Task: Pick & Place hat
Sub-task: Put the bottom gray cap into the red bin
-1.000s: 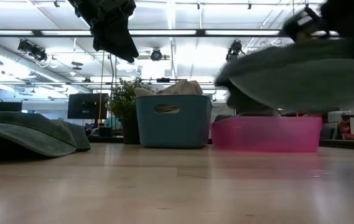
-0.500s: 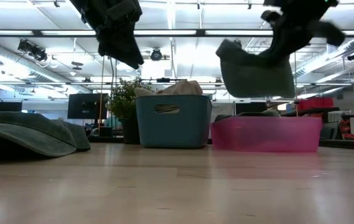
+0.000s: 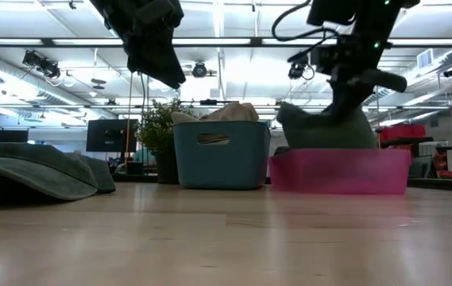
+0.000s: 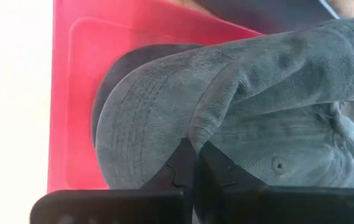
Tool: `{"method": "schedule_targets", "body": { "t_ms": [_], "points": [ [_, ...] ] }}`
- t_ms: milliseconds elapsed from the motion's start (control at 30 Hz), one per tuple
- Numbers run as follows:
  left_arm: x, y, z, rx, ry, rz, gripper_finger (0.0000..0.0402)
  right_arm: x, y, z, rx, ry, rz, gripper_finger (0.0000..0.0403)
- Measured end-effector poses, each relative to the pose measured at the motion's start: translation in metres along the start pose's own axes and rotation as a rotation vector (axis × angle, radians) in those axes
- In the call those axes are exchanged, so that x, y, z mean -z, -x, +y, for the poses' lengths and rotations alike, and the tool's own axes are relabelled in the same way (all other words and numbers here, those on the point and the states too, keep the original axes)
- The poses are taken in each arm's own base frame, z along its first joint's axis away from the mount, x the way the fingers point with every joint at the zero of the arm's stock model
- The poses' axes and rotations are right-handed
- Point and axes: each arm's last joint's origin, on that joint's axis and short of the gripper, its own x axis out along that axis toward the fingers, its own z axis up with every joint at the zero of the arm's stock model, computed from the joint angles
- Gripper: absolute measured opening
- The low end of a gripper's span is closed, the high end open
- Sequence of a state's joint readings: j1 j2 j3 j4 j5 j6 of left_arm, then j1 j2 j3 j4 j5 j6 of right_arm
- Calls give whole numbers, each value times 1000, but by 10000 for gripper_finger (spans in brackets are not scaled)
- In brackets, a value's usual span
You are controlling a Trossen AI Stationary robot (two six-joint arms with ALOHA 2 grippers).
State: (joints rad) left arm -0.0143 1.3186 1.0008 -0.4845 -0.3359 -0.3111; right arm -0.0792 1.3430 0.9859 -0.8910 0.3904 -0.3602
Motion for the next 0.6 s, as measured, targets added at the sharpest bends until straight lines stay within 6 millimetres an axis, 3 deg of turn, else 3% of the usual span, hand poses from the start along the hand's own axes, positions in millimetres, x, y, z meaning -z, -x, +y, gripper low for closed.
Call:
{"method": "schedule_targets", "body": {
  "t_ms": [333, 600],
  "points": [
    [4, 5, -13, 39, -31, -2, 181, -19, -47, 10, -83, 3, 79, 7],
    [14, 10, -22, 52, -55, 61, 181, -17, -50, 11, -21, 21, 141, 74]
  ]
}}
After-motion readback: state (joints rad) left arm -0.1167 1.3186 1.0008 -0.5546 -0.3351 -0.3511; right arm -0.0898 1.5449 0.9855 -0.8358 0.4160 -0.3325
